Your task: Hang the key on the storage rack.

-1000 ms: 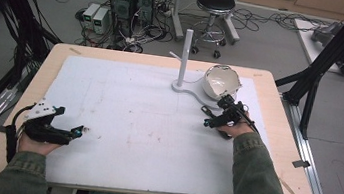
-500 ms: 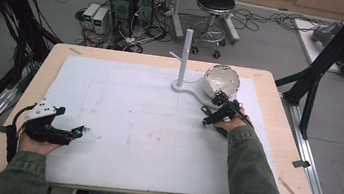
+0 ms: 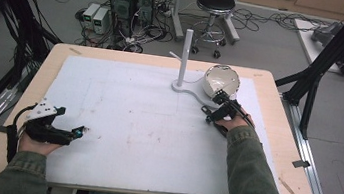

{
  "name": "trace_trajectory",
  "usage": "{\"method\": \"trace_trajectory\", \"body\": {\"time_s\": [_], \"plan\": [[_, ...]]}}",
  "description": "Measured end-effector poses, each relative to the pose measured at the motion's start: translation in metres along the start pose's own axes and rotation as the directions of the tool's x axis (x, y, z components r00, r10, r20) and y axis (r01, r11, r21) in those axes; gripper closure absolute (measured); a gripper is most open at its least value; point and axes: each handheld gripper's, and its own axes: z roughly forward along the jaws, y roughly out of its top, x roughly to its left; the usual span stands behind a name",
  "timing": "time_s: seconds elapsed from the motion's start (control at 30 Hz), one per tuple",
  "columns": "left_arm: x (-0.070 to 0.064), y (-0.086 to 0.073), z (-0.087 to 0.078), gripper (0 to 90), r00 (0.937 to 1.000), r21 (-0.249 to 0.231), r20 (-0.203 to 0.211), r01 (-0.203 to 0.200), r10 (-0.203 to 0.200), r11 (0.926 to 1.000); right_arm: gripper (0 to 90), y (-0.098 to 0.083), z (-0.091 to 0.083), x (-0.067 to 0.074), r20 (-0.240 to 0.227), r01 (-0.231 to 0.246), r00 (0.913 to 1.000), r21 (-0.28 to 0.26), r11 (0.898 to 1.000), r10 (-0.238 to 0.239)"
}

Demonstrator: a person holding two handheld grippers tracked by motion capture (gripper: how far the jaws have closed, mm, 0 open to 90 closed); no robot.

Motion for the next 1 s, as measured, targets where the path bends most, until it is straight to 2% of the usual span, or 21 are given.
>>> {"method": "trace_trajectory", "body": {"time_s": [0.03, 0.07, 0.1, 0.13, 0.2, 0.27, 0.33, 0.43, 0.53, 0.6, 0.8, 1.0], "plan": [[0.0, 0.0, 0.0, 1.7, 1.0, 0.0, 0.0, 0.0, 0.0, 1.0, 67.2, 0.0, -0.001, 0.0, 0.009, 0.009, 0.9999, -0.003, 1.0, -0.009], [0.0, 0.0, 0.0, 1.7, 1.0, 0.0, 0.0, 0.0, 0.0, 1.0, 71.3, 0.001, -0.001, 0.0, 0.005, -0.006, 1.0, 0.002, 1.0, 0.006], [0.0, 0.0, 0.0, 1.7, 1.0, 0.0, 0.0, 0.0, 0.0, 1.0, 71.3, 0.001, -0.001, 0.0, 0.005, -0.006, 1.0, 0.002, 1.0, 0.006], [0.0, 0.0, 0.0, 1.7, 1.0, 0.001, -0.001, -0.001, 0.001, 1.0, 80.2, 0.002, -0.001, 0.001, 0.007, -0.018, 0.9998, 0.006, 1.0, 0.018], [0.0, 0.0, 0.0, 1.7, 1.0, 0.001, 0.0, -0.001, 0.001, 1.0, 83.3, 0.004, -0.001, 0.007, 0.038, 0.009, 0.9992, 0.013, 1.0, -0.009], [0.0, 0.0, 0.0, 1.7, 1.0, -0.001, 0.0, -0.002, 0.002, 1.0, 84.9, 0.004, -0.002, 0.01, 0.056, 0.026, 0.9981, 0.014, 1.0, -0.027], [0.0, 0.0, -0.001, 1.7, 1.0, -0.001, 0.001, -0.002, 0.002, 1.0, 85.4, 0.003, -0.003, 0.01, 0.055, 0.023, 0.9982, 0.011, 1.0, -0.023], [0.0, 0.0, -0.001, 1.7, 1.0, -0.002, 0.0, -0.002, 0.002, 1.0, 85.8, 0.003, -0.004, 0.007, 0.029, 0.0, 0.9996, 0.009, 1.0, 0.0], [0.0, 0.0, -0.001, 1.7, 1.0, -0.004, -0.001, -0.002, 0.002, 1.0, 85.8, 0.002, -0.007, 0.007, 0.027, -0.009, 0.9996, 0.004, 1.0, 0.009], [0.0, 0.0, -0.001, 1.7, 1.0, -0.006, -0.001, -0.001, 0.001, 1.0, 85.8, 0.001, -0.011, 0.007, 0.025, -0.016, 0.9996, -0.012, 1.0, 0.016], [0.0, 0.0, -0.002, 1.8, 1.0, -0.005, -0.001, -0.004, 0.004, 1.0, 85.7, -0.005, -0.029, 0.004, -0.03, -0.03, 0.9991, -0.069, 0.997, 0.028], [0.0, 0.0, -0.001, 1.8, 1.0, -0.006, -0.001, -0.001, 0.001, 1.0, 85.6, -0.007, -0.048, 0.002, -0.052, -0.039, 0.9981, -0.126, 0.991, 0.033]]}}
